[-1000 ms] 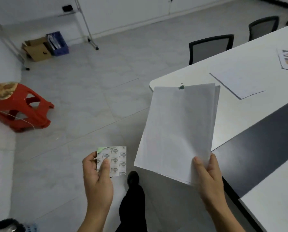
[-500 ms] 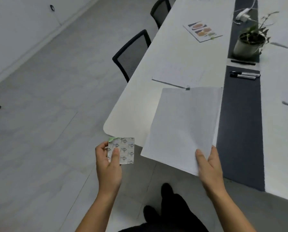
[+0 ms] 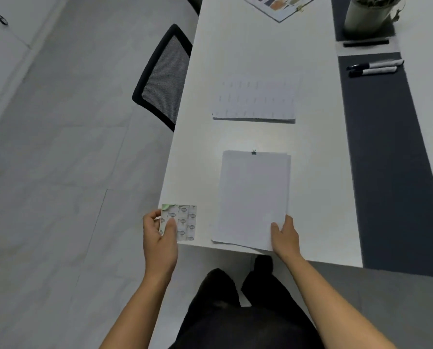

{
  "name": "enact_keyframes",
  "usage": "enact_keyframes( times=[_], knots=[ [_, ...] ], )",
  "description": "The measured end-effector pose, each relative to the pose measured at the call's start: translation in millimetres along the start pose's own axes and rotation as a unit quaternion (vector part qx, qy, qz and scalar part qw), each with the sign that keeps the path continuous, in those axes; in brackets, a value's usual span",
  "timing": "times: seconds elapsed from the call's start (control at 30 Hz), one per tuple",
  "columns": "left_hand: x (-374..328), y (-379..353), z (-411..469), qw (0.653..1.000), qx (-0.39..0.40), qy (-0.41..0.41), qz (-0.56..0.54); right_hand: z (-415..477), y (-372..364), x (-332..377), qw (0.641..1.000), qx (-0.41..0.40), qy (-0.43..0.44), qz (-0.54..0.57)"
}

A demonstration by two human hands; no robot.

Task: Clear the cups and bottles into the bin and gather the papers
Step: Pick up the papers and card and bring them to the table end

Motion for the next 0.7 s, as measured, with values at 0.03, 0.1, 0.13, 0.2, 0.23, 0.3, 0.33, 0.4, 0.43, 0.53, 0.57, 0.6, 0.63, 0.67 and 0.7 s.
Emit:
enact_keyframes(
  times=[0.03,0.1,0.13,0.2,0.23,0.3,0.33,0.4,0.43,0.53,0.57,0.6,0.63,0.67,0.7],
  knots=[
    [5.5,-6.5,11.0,1.0,0.018,0.019,0.006,0.6,-3.1,-1.8,1.0,-0.012,-0.008,-0.005],
    [16.4,-24.3,35.0,0.997,0.053,0.045,0.026,1.8,-9.3,-1.2,0.999,-0.031,-0.013,-0.016],
    [23.3,-35.0,47.5,0.996,0.067,0.053,0.036,2.8,-12.3,-0.6,0.999,-0.042,-0.012,-0.027],
    [41.6,-56.7,71.4,0.991,0.092,0.072,0.062,3.5,-17.3,-1.4,0.996,-0.064,-0.012,-0.056],
    [52.0,-66.2,80.8,0.988,0.103,0.082,0.081,2.3,-19.4,-2.8,0.995,-0.074,-0.017,-0.068],
    [74.3,-80.0,95.0,0.979,0.117,0.093,0.138,-0.9,-22.8,-5.9,0.991,-0.093,-0.023,-0.089],
    [84.5,-84.1,100.0,0.972,0.122,0.095,0.177,-2.3,-24.0,-6.5,0.989,-0.102,-0.023,-0.101],
    [100.4,-87.8,109.1,0.949,0.119,0.069,0.283,-3.6,-26.7,-8.0,0.985,-0.114,-0.021,-0.124],
    [104.4,-87.6,112.6,0.935,0.111,0.05,0.333,-3.4,-28.4,-8.4,0.984,-0.119,-0.02,-0.134],
    [103.5,-85.4,115.4,0.918,0.115,0.007,0.38,-3.5,-33.2,-8.1,0.979,-0.137,-0.025,-0.149],
    [102.1,-85.2,114.3,0.916,0.131,-0.012,0.38,-4.4,-34.7,-7.4,0.978,-0.142,-0.027,-0.15],
    [102.9,-86.2,113.3,0.91,0.152,-0.039,0.383,-5.4,-35.9,-6.5,0.977,-0.147,-0.028,-0.15],
    [103.5,-87.3,112.0,0.9,0.175,-0.068,0.393,-6.4,-37.0,-5.5,0.977,-0.152,-0.03,-0.149],
    [104.2,-88.5,111.1,0.887,0.198,-0.094,0.407,-7.5,-37.6,-4.2,0.976,-0.157,-0.035,-0.148],
    [105.3,-89.5,111.1,0.875,0.215,-0.113,0.42,-8.7,-37.7,-3.0,0.974,-0.165,-0.039,-0.151]
  ],
)
Point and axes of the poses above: each hand's wrist, its own z-axis towards the middle knuckle, its own y-axis out of the back of the hand, x = y × z, the point moved 4 cm from there along z, towards the middle knuckle, and after that the axes turned 9 degrees about -x, right-handed, at the moved point
